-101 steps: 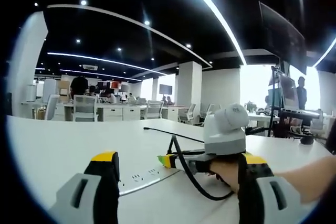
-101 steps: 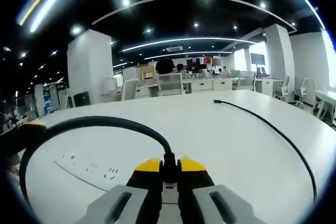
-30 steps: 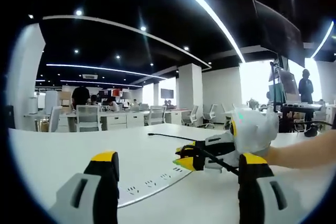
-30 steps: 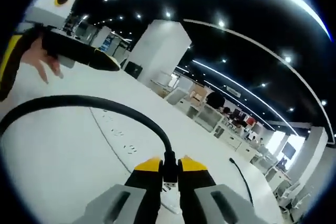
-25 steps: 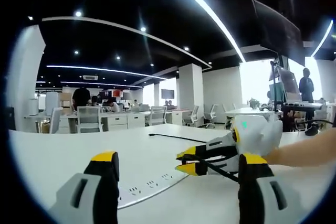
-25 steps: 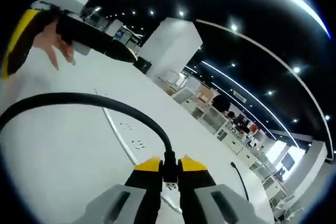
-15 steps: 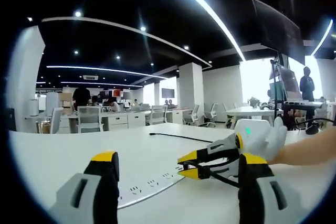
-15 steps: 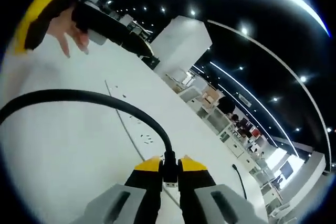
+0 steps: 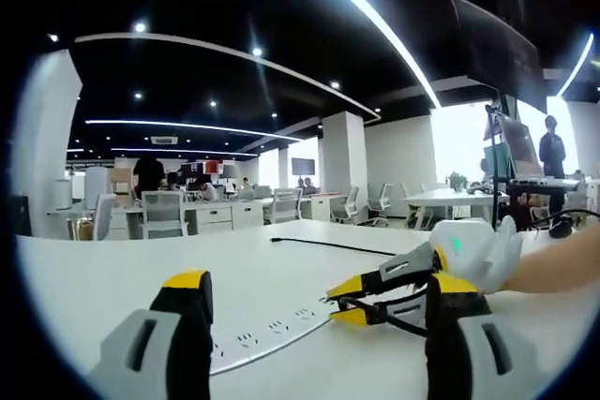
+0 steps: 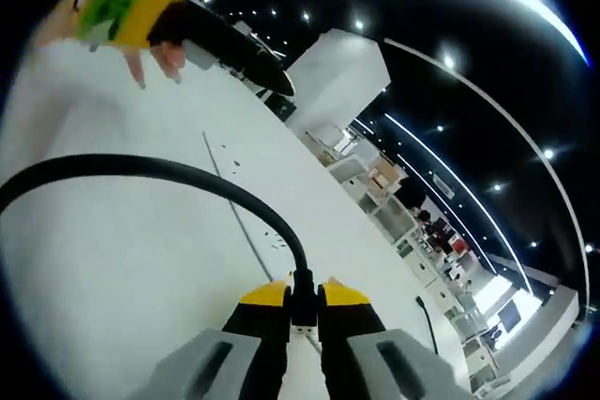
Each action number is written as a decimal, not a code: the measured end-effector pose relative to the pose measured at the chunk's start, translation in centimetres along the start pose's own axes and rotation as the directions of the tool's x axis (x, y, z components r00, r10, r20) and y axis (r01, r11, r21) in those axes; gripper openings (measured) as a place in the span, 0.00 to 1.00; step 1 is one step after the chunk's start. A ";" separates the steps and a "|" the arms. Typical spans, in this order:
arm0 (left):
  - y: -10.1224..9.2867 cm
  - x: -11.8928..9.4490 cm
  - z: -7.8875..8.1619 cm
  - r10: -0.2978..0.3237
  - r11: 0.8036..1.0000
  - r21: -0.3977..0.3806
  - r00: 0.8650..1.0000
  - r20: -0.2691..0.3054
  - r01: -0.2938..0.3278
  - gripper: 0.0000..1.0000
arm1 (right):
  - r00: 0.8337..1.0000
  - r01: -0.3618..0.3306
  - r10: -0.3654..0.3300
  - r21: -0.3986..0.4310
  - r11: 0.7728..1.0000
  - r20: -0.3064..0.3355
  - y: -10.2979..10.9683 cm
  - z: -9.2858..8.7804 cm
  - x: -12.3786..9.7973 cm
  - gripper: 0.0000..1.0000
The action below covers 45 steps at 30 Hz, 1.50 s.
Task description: Locate the USB plug end of the data cable currently connected to the USB port on the desk. Grip the plug, withdraw it from the port, and place it onto the desktop.
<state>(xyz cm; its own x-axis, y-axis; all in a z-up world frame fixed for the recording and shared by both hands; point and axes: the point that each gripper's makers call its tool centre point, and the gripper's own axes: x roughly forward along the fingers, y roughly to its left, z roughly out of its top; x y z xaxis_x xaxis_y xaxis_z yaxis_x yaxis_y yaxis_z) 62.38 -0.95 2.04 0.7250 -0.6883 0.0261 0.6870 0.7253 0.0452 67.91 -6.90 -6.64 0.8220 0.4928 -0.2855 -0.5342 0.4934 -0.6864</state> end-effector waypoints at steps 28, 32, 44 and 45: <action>0.5 -0.1 -0.5 0.022 1.000 0.009 1.000 -0.011 -0.021 0.94 | 0.999 -0.008 0.007 0.027 1.000 0.038 1.1 0.2 -0.3 0.15; 0.5 -0.1 -0.5 0.024 1.000 0.011 1.000 -0.013 -0.024 0.94 | 0.999 -0.020 0.016 0.092 0.996 0.052 1.2 0.2 -0.5 0.16; 0.5 -0.2 -0.4 0.021 1.000 0.003 1.000 0.000 -0.021 0.94 | 0.998 -0.026 0.015 0.169 0.985 0.068 1.1 -0.1 -1.2 0.20; 0.5 -0.2 -0.4 0.022 1.000 0.005 1.000 -0.001 -0.022 0.94 | 0.997 -0.024 0.011 0.186 0.982 0.071 1.0 -0.2 -1.3 0.21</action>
<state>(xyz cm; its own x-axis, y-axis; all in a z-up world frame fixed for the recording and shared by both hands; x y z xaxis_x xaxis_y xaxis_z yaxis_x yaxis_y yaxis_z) 62.64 -0.42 1.67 0.7399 -0.6722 0.0260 0.6707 0.7401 0.0493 66.32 -7.20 -7.12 0.8002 0.5476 -0.2446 -0.5810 0.6063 -0.5430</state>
